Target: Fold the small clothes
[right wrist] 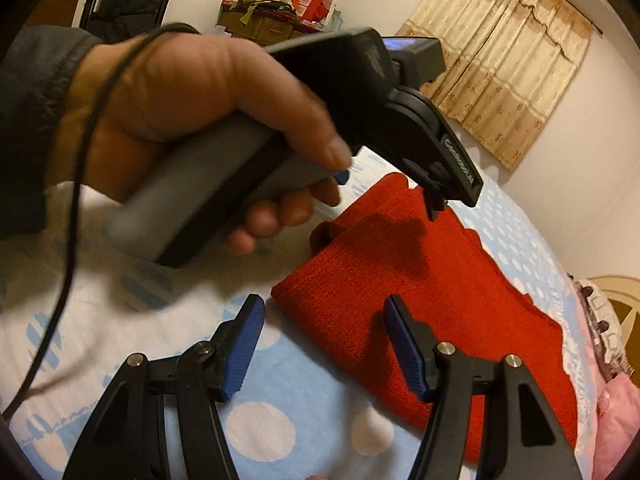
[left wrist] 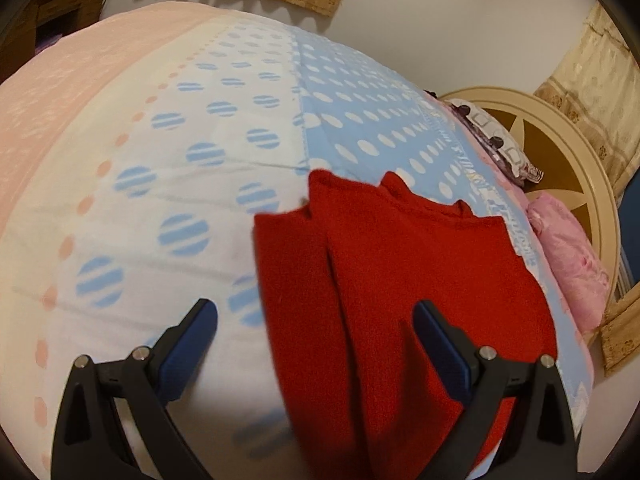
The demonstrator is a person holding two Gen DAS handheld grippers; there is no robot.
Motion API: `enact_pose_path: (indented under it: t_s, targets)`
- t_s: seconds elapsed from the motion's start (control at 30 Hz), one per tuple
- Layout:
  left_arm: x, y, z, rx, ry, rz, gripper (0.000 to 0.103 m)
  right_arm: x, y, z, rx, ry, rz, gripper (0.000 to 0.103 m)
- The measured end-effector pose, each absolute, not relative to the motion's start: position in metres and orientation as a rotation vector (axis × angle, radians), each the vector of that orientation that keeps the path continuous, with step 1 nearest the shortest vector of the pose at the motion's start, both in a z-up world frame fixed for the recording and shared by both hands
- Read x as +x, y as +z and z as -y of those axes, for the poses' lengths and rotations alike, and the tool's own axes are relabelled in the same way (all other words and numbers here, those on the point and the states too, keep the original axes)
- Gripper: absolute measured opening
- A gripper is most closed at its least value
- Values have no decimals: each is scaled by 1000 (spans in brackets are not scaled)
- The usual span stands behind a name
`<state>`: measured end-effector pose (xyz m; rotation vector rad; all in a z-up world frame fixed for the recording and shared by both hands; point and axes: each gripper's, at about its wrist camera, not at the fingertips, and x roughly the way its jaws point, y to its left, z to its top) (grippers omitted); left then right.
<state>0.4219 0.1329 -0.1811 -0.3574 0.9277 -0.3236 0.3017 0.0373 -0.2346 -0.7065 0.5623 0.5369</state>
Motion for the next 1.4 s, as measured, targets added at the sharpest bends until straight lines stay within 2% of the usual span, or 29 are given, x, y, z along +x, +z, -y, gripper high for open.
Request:
enact_pose_path:
  t_s: [0.3,0.37,0.4,0.43,0.47,0.5,0.53,0.73,0.93,1.17,1.4]
  targets:
    - [448,-184,-121,-286,-346,-949,98,313,-234,-35,-694,522,-573,63]
    - [449,-184,-122,-295,-349,-947,93,313,-234,-36,-700,526,-572,58]
    - [449,-184,-123,-294,-355,-947,82,313,-234,-37,-701,533,-576,47]
    - [449,-184,-123,-291,-361,-949,67,313,-235,-37,-701,540,-582,30]
    - [450,-185,-125,-291,-364,-950,57,314,-236,-37,-702,535,-586,21]
    - [451,-186,-126,-300,-384,-956,24,314,-235,-35,-693,535,-590,17]
    - [452,-186,-127,-346,-418,-970,16,315,-233,-33,-674,547,-597,14]
    - [456,-183,-134,-480,-408,-988,15,310,-212,-9,-560,578,-585,11]
    - [451,-153,-128,-560,-456,-911,15,308,-189,26,-443,572,-542,10]
    - [458,-111,-79,-531,-513,-845,15,307,-156,85,-312,514,-469,10]
    - [470,-98,-19,-491,-575,-831,14,307,-145,128,-259,454,-444,10]
